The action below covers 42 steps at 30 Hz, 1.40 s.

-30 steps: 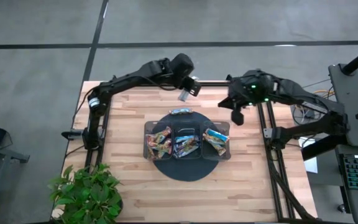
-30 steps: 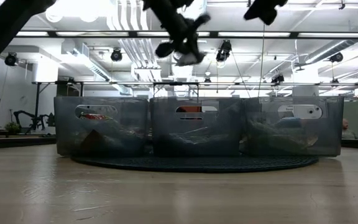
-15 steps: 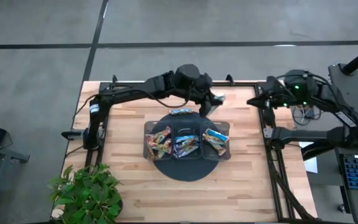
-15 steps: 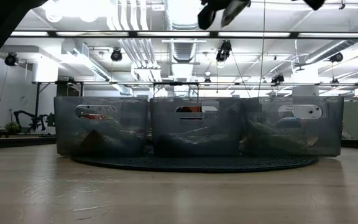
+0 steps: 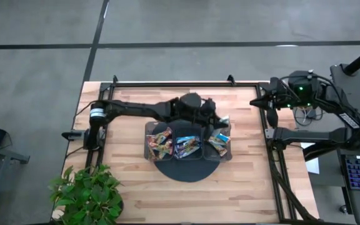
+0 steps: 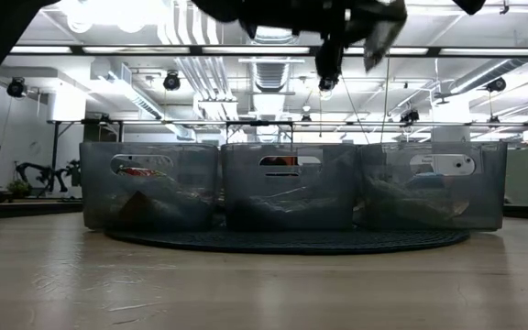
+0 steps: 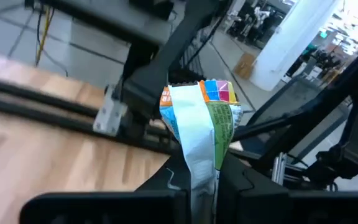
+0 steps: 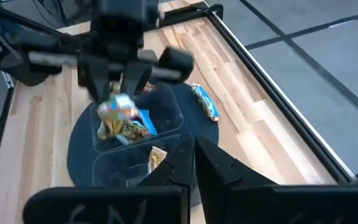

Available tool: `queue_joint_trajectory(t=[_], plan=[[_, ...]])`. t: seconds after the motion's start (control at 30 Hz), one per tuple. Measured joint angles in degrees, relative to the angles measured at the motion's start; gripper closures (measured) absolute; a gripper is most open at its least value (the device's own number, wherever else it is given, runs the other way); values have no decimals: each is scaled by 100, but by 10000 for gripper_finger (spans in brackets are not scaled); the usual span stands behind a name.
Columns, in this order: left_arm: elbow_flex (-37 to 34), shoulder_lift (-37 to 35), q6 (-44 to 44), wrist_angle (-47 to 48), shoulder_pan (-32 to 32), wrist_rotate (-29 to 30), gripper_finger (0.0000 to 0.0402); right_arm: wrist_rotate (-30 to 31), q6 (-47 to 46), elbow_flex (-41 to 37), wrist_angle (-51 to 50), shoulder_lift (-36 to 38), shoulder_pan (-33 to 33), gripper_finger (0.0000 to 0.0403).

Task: Pick and place Granola Bars by type
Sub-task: Put the yellow granola bar into the right black bin

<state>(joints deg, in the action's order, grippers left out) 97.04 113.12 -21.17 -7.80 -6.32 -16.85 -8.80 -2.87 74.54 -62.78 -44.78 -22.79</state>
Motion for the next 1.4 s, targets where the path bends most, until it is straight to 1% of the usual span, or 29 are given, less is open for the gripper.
queue_joint_trajectory(t=[0.23, 0.3, 0.4, 0.57, 0.87, 1.17, 1.27, 1.4], plan=[[-1200, 15, -332, -1054, 5, 69, 377, 0, 2, -2, 4, -77, 0, 394], [-1405, 21, -555, -1256, 8, 151, 376, 0, 4, -2, 15, -131, 0, 394], [-1549, 20, -535, -1328, 12, 270, 375, 0, 1, -2, 20, -195, 0, 394], [-1667, 20, -555, -1315, 16, 291, 374, 0, 22, -2, 52, -286, -1, 394], [-1640, 21, -735, -1287, 18, 278, 374, -2, 26, -2, 86, -470, 0, 394], [-1597, 22, -821, -1261, 77, 25, 373, -2, 28, 0, 175, -522, 0, 394], [-1518, 22, -804, -1273, 88, -6, 357, -4, 28, 0, 175, -520, 0, 394], [-1454, 22, -802, -1221, 86, 97, 314, -4, 20, 0, 177, -520, 0, 394]])
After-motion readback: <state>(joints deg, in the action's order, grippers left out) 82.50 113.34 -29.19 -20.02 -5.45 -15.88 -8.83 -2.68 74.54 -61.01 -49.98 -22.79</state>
